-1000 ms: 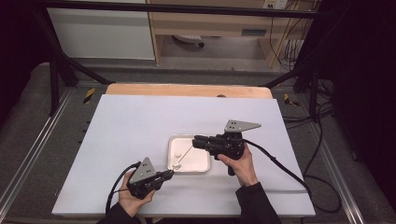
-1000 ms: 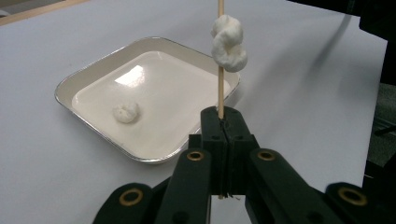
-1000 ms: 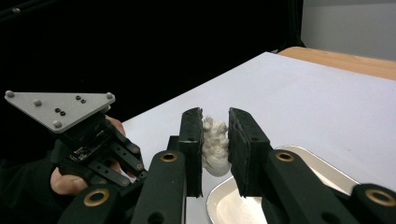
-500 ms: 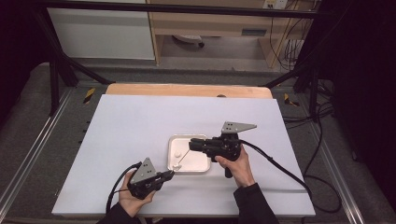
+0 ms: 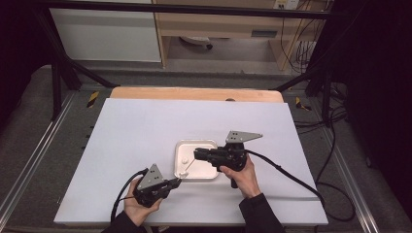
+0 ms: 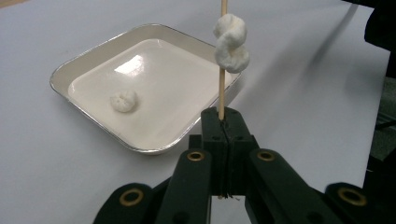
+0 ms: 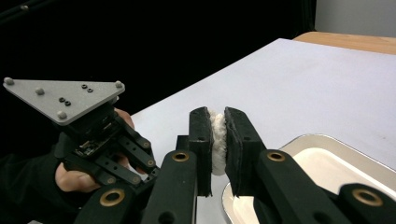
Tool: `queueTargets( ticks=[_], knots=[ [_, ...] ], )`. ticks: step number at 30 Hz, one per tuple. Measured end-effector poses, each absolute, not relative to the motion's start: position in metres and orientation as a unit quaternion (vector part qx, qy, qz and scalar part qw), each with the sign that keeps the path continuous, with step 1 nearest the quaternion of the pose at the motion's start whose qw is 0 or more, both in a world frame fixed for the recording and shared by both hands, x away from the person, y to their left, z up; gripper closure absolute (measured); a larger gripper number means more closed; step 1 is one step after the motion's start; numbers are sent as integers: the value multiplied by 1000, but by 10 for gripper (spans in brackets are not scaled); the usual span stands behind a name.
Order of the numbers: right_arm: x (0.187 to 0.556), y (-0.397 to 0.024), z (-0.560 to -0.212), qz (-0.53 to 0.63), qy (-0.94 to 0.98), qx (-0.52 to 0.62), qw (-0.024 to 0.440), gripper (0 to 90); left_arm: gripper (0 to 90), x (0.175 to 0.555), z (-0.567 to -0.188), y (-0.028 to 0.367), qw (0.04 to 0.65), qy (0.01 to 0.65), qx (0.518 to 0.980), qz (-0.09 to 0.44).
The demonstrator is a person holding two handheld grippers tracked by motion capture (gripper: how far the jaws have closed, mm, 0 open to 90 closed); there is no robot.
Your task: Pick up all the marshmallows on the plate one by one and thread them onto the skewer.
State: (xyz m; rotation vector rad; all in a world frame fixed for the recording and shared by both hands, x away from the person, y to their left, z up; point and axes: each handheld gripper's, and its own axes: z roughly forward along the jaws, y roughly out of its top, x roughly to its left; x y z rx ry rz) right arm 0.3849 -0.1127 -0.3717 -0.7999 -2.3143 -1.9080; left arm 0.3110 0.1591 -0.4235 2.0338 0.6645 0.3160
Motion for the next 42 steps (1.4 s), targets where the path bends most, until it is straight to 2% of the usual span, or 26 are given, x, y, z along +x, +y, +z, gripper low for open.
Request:
queueTargets(
  ticks=[42],
  knots=[
    [378,-105,-381,-626,-740,-242,34,828,891,310,-423,153,464,279,830,136]
  ],
)
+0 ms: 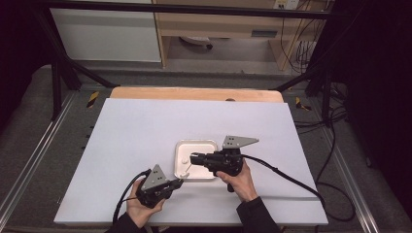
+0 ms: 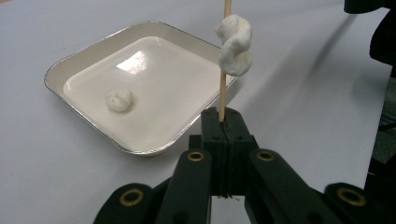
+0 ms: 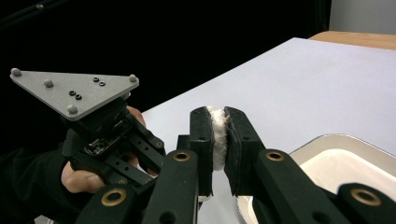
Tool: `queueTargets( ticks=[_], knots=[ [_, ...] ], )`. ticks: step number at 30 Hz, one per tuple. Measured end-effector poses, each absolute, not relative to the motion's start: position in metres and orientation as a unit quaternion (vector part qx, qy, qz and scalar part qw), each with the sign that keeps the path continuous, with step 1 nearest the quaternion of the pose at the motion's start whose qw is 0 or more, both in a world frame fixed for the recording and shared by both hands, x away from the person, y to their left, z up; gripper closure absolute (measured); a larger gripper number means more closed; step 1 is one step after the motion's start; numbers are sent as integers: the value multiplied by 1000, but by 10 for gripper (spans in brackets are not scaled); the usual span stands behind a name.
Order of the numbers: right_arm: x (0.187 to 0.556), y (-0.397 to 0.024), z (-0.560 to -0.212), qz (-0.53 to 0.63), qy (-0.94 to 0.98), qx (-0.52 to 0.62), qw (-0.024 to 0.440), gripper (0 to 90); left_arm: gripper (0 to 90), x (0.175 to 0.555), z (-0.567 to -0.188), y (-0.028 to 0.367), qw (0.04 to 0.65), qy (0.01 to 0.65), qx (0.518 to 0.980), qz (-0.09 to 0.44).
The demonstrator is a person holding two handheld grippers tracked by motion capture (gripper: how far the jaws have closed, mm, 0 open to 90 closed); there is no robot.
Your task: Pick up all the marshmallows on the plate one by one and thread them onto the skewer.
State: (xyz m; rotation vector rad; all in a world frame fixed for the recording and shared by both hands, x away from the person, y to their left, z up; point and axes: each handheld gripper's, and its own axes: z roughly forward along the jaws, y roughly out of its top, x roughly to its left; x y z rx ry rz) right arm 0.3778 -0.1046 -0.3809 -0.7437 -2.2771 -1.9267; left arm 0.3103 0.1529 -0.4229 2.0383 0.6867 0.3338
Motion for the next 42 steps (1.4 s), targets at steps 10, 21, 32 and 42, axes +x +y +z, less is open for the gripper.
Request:
queueTargets(
  ticks=[10,21,32,42],
  knots=[
    [377,-103,-383,-629,-738,-240,40,828,891,310,-423,151,464,278,830,134],
    [377,-102,-386,-626,-741,-238,43,828,891,310,-424,151,462,279,831,135],
    [377,-97,-391,-607,-757,-235,57,823,891,310,-415,149,474,278,824,136],
    [377,-90,-398,-611,-751,-244,54,757,890,311,-416,151,480,274,821,147]
  ],
)
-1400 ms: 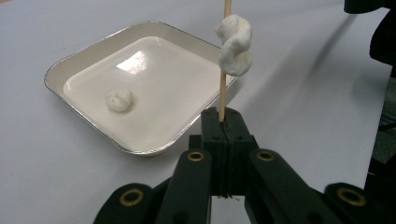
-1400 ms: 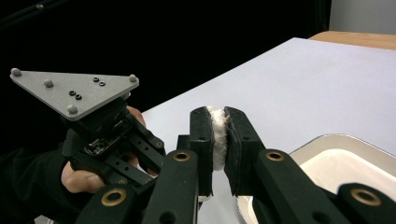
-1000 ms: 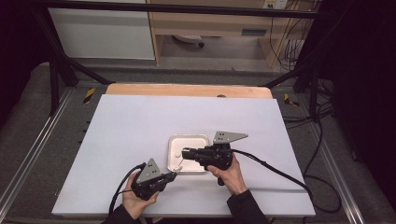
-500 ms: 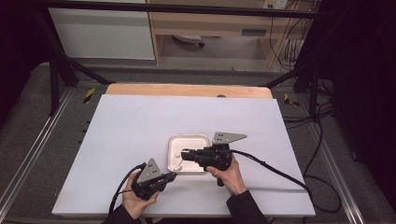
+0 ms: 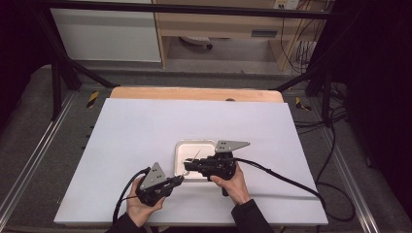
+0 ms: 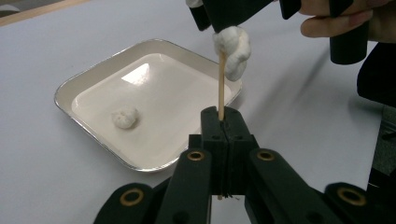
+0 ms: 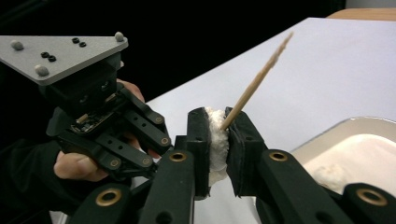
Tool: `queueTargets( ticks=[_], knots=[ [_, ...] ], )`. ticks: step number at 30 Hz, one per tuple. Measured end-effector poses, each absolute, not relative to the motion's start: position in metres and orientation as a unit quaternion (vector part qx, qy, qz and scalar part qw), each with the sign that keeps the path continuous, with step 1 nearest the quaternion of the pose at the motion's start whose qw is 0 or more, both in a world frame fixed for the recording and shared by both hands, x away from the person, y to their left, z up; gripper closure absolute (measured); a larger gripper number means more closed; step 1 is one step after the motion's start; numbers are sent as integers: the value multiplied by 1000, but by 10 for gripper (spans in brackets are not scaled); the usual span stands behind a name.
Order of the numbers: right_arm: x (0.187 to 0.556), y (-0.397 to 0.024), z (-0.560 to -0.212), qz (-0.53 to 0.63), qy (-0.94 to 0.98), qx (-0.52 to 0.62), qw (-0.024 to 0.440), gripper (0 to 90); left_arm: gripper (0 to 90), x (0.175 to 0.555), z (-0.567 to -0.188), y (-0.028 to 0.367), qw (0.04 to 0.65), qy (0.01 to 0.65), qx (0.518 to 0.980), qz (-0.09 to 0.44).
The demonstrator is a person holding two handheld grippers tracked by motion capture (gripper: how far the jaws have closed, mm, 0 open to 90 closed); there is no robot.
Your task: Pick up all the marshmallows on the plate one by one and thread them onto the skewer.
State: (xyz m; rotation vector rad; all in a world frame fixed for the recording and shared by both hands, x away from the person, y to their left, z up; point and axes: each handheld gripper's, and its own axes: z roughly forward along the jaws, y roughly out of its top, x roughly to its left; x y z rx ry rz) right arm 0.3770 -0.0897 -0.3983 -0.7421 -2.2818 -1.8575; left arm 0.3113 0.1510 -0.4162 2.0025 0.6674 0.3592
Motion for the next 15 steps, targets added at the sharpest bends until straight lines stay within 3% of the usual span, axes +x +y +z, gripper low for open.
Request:
queueTargets(
  ticks=[7,15],
  knots=[
    [379,-93,-395,-602,-755,-257,23,488,889,314,-418,154,473,281,822,147],
    [380,-103,-384,-589,-763,-266,-11,303,889,316,-419,167,479,297,813,146]
  ],
)
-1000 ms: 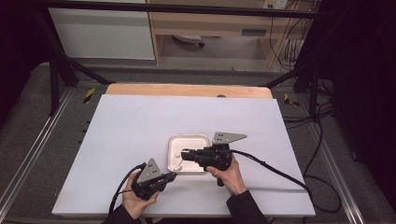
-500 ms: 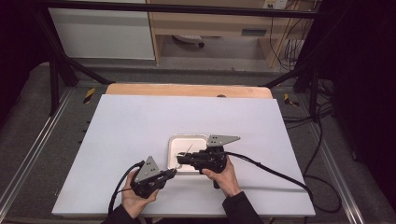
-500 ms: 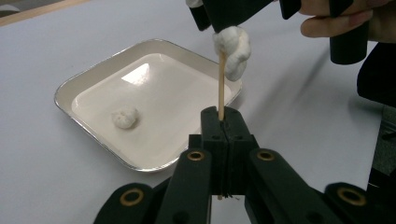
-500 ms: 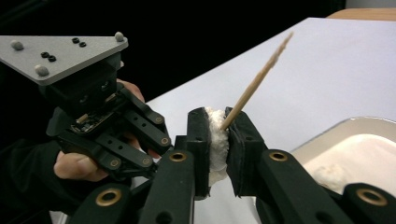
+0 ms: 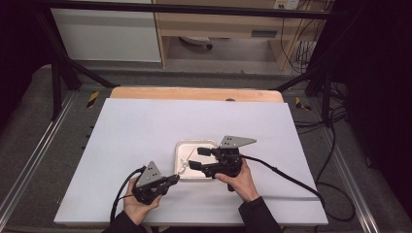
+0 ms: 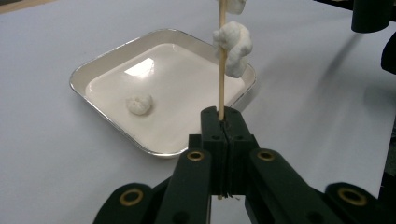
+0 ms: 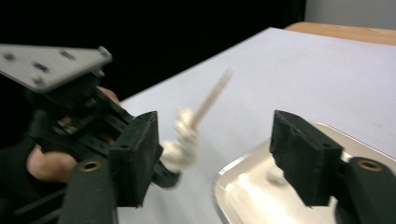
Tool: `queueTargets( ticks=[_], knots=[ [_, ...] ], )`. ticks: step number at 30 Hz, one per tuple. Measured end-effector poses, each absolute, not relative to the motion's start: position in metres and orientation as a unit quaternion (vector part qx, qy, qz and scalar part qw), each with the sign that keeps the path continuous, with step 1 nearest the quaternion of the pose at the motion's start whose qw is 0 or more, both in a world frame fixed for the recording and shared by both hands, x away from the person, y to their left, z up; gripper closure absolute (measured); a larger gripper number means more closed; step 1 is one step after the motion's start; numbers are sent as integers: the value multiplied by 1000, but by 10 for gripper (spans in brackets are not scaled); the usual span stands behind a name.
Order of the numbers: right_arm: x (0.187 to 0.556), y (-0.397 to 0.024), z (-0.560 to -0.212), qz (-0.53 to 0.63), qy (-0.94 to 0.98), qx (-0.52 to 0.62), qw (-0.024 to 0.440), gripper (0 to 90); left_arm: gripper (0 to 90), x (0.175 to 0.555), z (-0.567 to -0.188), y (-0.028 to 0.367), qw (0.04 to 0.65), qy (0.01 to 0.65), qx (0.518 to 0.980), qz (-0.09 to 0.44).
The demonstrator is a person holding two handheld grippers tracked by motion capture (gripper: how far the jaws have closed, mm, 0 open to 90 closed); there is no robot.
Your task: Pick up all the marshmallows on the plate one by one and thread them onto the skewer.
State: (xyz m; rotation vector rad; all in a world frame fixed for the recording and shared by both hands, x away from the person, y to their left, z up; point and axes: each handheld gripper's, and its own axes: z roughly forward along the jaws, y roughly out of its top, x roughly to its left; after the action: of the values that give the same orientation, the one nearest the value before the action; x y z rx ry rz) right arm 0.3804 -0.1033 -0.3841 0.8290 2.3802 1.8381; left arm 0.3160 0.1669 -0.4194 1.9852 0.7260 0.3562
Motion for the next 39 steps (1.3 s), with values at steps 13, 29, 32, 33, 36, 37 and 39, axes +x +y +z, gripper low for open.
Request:
queueTargets(
  ticks=[13,29,32,33,36,37,39],
  knots=[
    [387,-110,-410,491,820,287,61,116,888,317,-416,186,488,317,799,153],
    [403,-68,-418,440,848,281,93,172,888,318,-413,198,492,329,790,160],
    [412,-57,-422,434,848,288,97,211,888,319,-414,199,493,330,789,160],
    [414,-54,-423,432,848,292,97,229,888,319,-414,199,492,330,790,160],
    [421,-44,-428,418,854,293,98,282,888,320,-414,199,491,331,790,160],
    [423,-42,-430,414,858,288,100,306,888,320,-414,200,491,331,790,160],
    [427,-37,-435,402,862,292,100,338,888,320,-414,200,491,332,789,160]
  ],
)
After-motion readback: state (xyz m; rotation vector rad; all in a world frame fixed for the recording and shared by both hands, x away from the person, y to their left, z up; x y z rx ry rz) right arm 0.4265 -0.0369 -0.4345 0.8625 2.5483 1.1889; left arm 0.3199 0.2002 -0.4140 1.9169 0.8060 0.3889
